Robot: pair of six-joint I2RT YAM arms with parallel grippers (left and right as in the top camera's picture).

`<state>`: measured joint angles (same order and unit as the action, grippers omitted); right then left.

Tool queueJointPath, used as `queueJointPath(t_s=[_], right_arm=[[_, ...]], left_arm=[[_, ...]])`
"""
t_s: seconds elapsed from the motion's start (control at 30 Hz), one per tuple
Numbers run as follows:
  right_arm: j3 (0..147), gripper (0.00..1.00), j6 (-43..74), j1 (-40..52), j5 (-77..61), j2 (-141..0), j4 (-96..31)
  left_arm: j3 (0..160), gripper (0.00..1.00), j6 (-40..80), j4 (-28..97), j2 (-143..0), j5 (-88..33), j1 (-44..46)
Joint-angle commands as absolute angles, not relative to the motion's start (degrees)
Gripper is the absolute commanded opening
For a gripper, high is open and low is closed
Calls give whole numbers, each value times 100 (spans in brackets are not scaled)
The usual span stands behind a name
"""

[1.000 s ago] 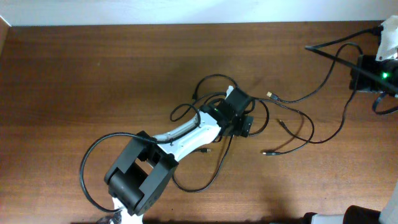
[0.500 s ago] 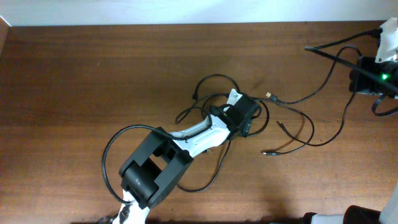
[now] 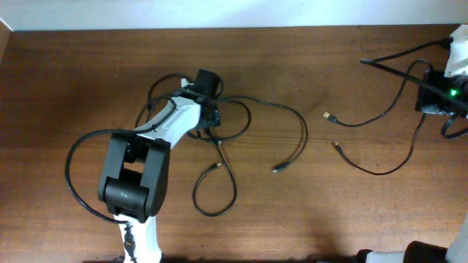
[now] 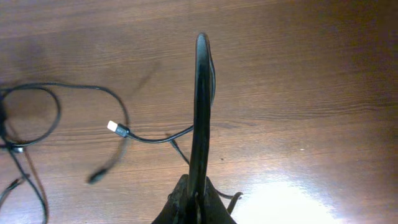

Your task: Untangle cables

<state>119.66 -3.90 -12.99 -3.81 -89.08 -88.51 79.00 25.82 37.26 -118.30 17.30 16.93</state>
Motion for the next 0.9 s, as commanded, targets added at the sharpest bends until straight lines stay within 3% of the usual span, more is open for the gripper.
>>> queueJointPath(t_s=[0.0,0.2,0.33,0.47,0.8,0.83,0.87], right_arm=[[11952,4,-366,-1323,-161,-8877,-8534],[11952,4,309,-1892,1236,-9111,-7076],[11952,4,311,-3186,1260,-9577,-6718],[11950,4,464,-3841,816,-10066,-6663],[11950,5,541,-4027,821,-11948,-6713],[11946,37,543,-4034,819,-11955,-6700],[11946,60,541,-4060,819,-11955,-6689]], left_arm=[[7616,99,2368,3924,-12197,1409,1601],[7616,99,2224,3916,-12197,1066,2137],[7616,99,2226,3929,-12197,812,2429],[7616,99,2226,3929,-12197,812,2499],[7616,99,2248,3916,-12197,812,2508],[7616,99,2248,3900,-12197,814,2508],[7616,99,2248,3830,-12197,812,2510]])
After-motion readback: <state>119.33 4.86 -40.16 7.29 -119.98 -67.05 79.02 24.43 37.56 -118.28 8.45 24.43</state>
